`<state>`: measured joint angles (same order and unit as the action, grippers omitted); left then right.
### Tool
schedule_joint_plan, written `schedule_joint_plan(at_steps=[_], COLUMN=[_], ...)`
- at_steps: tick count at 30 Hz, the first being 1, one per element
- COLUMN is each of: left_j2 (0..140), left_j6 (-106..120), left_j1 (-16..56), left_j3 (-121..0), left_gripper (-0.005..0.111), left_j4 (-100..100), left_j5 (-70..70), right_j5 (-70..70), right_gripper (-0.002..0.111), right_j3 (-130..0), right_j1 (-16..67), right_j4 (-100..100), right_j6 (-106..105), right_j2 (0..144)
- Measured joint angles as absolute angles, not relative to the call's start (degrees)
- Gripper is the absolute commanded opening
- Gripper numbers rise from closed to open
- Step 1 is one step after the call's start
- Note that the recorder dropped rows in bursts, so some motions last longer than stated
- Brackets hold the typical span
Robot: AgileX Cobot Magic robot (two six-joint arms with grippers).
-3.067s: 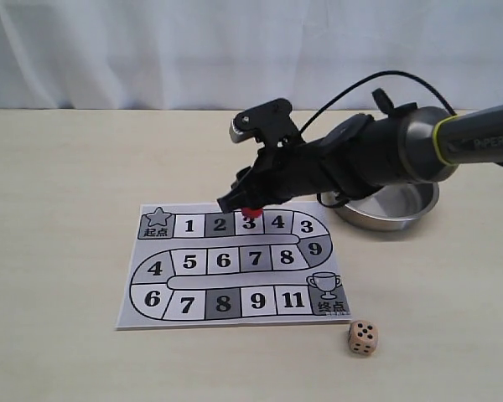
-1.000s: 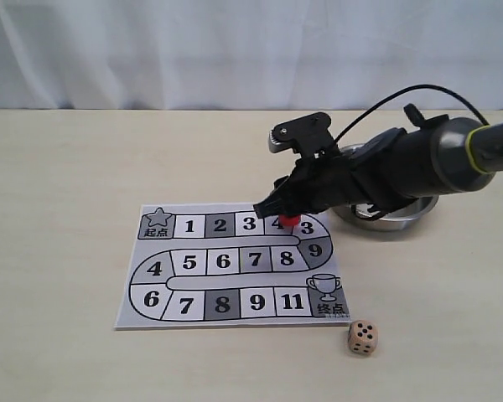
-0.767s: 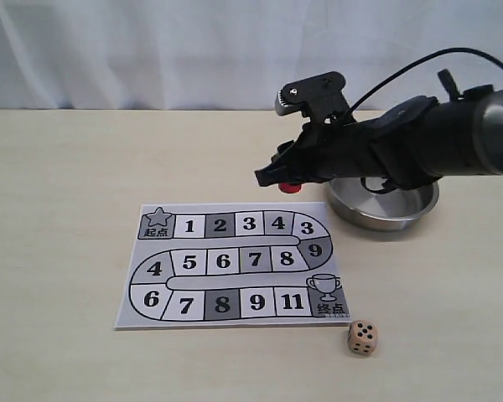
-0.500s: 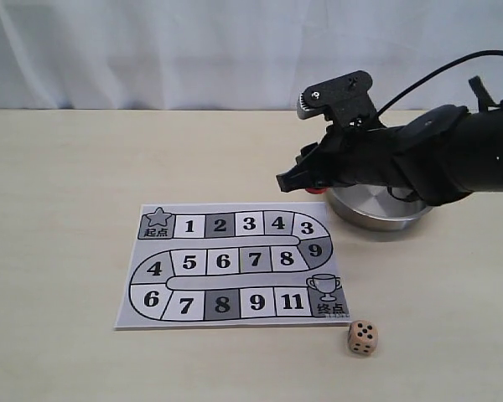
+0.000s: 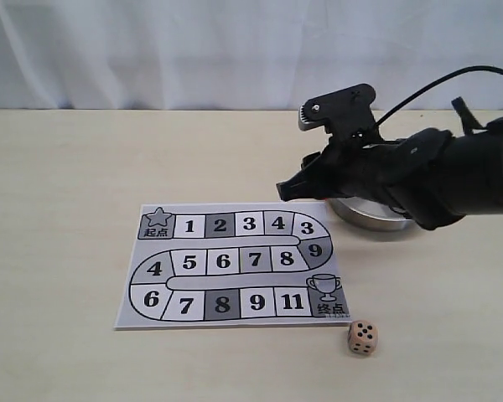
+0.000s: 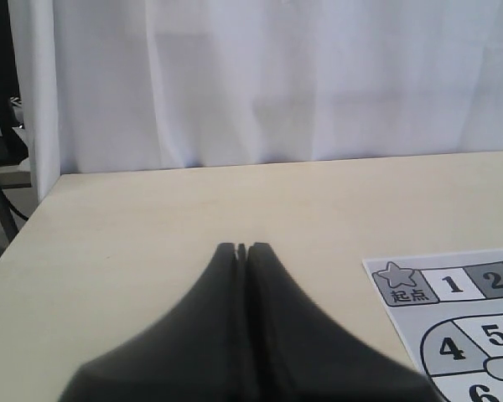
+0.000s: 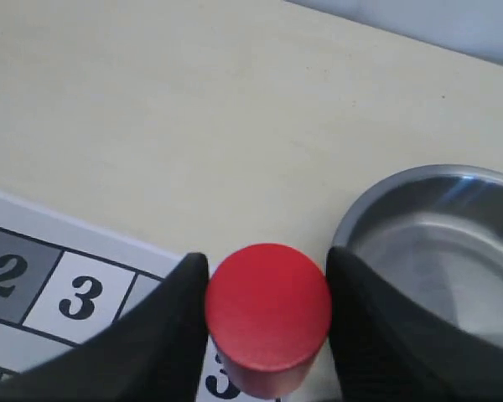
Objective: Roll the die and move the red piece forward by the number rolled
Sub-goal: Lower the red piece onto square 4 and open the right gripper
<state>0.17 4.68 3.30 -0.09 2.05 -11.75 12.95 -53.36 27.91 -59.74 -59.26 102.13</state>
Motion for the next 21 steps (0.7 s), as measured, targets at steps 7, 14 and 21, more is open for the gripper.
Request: schedule_joint_plan(at_steps=[7,14,21], left_j2=[0.17,0.17,0.17], left_j6=[4.68,4.68,4.68], left_j1=[3.3,3.3,3.3], left_j3=[-0.09,-0.09,-0.09], left_gripper=[0.0,0.0,0.0], left_j4=[2.05,2.05,2.05], left_j5=[-11.75,-11.75,-11.75], right_j5=[24.07,27.7,32.33], right_gripper=[0.004,0.004,0.004], right_j3=[-48.39,-45.74,-45.48], right_j1=[29.99,30.02,30.02], right_j4=[-35.01,-24.7,-23.91], right_j6=[-23.02,-12.36,-13.35], right_j2=[105.81,107.18,112.71])
